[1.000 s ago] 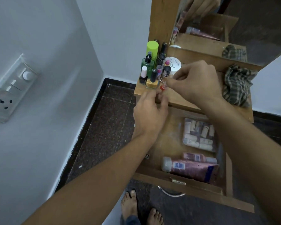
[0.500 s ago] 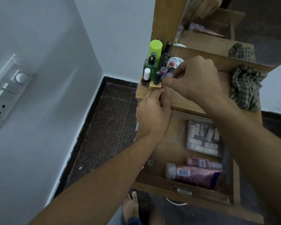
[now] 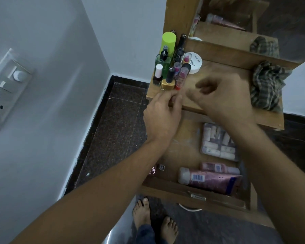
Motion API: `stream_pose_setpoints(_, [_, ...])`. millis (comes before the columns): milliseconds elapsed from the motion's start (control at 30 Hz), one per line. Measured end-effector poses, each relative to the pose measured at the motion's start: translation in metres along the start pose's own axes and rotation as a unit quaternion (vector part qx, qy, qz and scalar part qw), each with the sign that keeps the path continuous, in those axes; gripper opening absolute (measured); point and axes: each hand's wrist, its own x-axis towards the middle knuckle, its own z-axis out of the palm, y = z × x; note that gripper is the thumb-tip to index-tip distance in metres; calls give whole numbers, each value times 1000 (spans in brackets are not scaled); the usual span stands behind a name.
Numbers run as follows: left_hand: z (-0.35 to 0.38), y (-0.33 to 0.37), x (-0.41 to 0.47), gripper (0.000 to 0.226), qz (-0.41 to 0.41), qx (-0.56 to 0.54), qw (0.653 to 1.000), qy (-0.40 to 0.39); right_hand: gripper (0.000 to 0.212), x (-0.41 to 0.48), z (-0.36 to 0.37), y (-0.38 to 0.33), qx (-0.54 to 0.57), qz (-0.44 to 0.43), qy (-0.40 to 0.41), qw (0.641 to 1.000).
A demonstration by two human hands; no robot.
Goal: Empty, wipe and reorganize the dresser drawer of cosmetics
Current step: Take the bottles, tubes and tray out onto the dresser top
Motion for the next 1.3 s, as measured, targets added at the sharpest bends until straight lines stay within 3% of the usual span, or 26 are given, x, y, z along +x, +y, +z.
stream_pose_setpoints(67, [-8, -5, -4, 17, 12, 8, 1000, 7, 20, -34, 7, 13, 29, -12, -87, 996])
stream_pose_setpoints(200, [-23, -14, -9, 17, 4, 30, 999, 31, 34, -95, 31, 33, -49, -71, -295, 952])
stream_pose_setpoints(367, [-30, -15, -18, 18, 5, 51, 998, 28, 41, -123, 59, 40, -113, -129, -364, 916])
stream_pose_setpoints(533, [-34, -14, -26, 21, -7, 68, 997, 19, 24, -127, 84, 40, -87, -141, -325, 931])
stream_pose_setpoints(967, [-32, -14, -31, 22, -5, 79, 997, 2, 18, -132, 91, 47, -96, -186, -270, 940])
stream_pose_setpoints(1067, [-32, -13, -26, 21, -6, 77, 997, 1, 16, -121, 73, 47, -85, -177, -204, 959])
stream_pose_setpoints(1167, [-31, -13, -23, 18, -3, 65, 998, 5, 8, -95, 45, 38, -24, -155, -74, 985])
stream_pose_setpoints(1300, [-28, -9, -22, 18, 2, 35, 999, 7, 17, -45, 13, 17, 45, -107, 26, 993])
